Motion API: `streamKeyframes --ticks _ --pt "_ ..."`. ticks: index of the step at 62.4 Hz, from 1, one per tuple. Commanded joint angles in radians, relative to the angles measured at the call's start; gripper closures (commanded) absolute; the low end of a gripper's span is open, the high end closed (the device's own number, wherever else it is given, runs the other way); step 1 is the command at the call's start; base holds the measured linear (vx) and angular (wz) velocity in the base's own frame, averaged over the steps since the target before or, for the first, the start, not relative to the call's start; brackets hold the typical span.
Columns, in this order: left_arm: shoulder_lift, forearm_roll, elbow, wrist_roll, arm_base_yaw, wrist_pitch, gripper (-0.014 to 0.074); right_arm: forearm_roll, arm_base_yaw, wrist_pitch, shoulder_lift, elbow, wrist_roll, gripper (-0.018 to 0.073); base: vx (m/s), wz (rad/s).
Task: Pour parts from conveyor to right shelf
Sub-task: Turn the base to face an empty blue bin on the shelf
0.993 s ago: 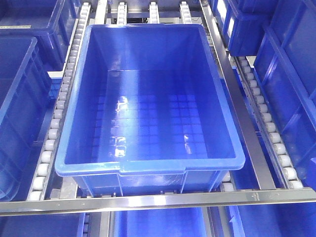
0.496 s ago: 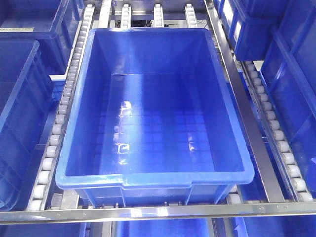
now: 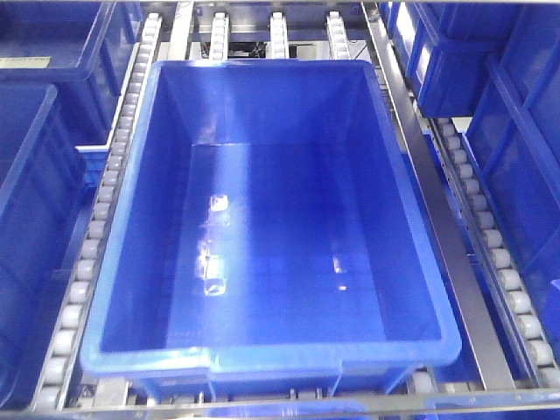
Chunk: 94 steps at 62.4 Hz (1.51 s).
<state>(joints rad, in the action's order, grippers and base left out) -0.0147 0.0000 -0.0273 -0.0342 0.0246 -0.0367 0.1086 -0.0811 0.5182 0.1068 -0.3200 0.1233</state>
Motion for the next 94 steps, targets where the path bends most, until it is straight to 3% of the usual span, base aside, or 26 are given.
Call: streamKeyframes --ticks 1,94 --pt "-0.013 0.0 -0.031 0.009 0.002 0.077 0.0602 0.004 0.006 -0.077 0.012 -0.026 0.006 0.0564 0.12 -0.04" --pt "-0.013 0.0 -0.031 0.009 0.002 0.077 0.0602 0.004 0.006 -0.077 0.012 -0.026 0.006 0.0564 0.04 0.0"
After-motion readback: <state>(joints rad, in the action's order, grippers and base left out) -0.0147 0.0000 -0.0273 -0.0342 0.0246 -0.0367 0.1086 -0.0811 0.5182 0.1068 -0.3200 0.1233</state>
